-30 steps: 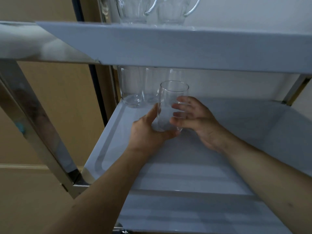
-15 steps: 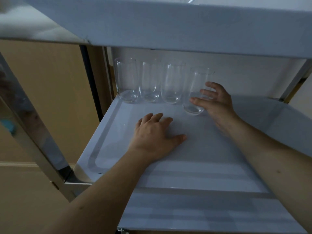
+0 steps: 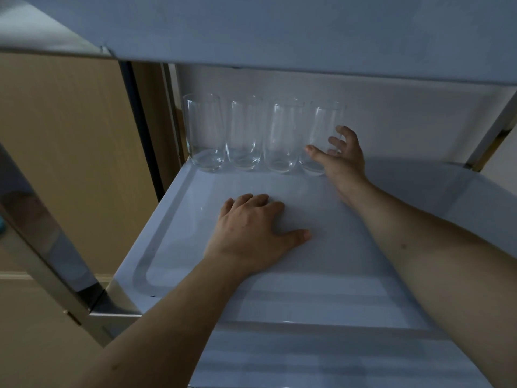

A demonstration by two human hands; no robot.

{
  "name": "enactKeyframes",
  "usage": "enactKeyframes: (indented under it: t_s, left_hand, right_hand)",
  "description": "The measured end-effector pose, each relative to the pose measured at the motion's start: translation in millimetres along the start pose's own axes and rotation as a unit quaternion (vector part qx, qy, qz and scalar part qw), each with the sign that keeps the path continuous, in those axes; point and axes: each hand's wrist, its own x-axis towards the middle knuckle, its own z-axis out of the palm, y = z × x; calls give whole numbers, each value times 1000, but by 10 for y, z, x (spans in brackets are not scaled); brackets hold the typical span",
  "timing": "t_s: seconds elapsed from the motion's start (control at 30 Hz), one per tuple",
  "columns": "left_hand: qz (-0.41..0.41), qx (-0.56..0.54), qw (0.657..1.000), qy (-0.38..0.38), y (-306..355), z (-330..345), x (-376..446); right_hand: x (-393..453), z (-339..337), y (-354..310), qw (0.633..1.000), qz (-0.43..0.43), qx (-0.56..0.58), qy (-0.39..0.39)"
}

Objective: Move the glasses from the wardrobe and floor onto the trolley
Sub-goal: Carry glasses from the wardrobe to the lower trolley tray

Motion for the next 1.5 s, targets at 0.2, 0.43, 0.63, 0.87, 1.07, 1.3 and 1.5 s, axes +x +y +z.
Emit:
enactKeyframes:
  t_s: [0.2,0.43,0.63,0.87,1.07,1.3,1.5]
  left_hand:
    - [0,-1,1000,-3,-7,17,12]
    - [5,6,1000,3,-24,38,29]
    - [3,5,1000,6,-20,38,32]
    - [1,-5,1000,1,-17,6,17]
    - [-5,8,1000,-2,-15,12,41]
    - [-16,6,1000,-12,30,-32,28]
    - [-24,7,1000,-4,161,-151,-49]
  right_hand:
    - [-12,102,-20,990,-5,-139,-29]
    - [16,122,-7,985,1,-175,-10]
    - [42,121,2,984,11,-175,-16]
    - [97,31,-109,980,60,-180,-67]
    - [-179,-93,-159,969,57,-231,-63]
    - [-730,-383,-336,935,39,-338,-104]
    - [-1318,-732,-510,898,-11,-403,-176]
